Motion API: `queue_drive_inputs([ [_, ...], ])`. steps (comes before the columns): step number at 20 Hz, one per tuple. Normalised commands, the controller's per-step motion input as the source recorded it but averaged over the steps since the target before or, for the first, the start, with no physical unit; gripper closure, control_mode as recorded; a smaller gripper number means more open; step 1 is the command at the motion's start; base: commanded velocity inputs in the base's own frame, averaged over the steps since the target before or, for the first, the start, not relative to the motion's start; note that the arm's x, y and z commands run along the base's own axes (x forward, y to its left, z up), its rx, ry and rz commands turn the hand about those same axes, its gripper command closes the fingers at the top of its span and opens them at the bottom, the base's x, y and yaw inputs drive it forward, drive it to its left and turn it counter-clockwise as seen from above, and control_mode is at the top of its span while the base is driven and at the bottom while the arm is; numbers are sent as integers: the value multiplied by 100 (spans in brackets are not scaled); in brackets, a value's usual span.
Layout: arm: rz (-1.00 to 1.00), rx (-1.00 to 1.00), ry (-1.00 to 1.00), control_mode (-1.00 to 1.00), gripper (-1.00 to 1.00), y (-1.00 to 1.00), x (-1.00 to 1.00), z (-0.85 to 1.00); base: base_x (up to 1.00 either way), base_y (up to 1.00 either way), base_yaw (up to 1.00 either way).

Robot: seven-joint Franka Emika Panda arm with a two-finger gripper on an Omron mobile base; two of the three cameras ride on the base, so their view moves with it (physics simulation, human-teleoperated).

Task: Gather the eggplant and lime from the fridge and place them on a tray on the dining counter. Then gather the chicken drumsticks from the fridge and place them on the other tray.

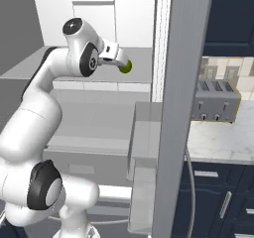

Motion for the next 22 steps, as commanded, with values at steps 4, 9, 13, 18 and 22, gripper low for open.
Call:
queue_drive_inputs([
  [4, 0, 0, 8, -100, -100, -8, 54, -8, 0, 0, 0],
  [9, 0, 0, 6, -100, -100, -14, 48, -4, 0, 0, 0],
  [13, -1, 0, 0, -100, -100, -20, 44, -13, 0, 0, 0],
  [18, -3, 0, 0, -100, -100, -6, 30, -15, 0, 0, 0],
  [22, -3, 0, 0, -100, -100, -1, 11, -16, 0, 0, 0],
])
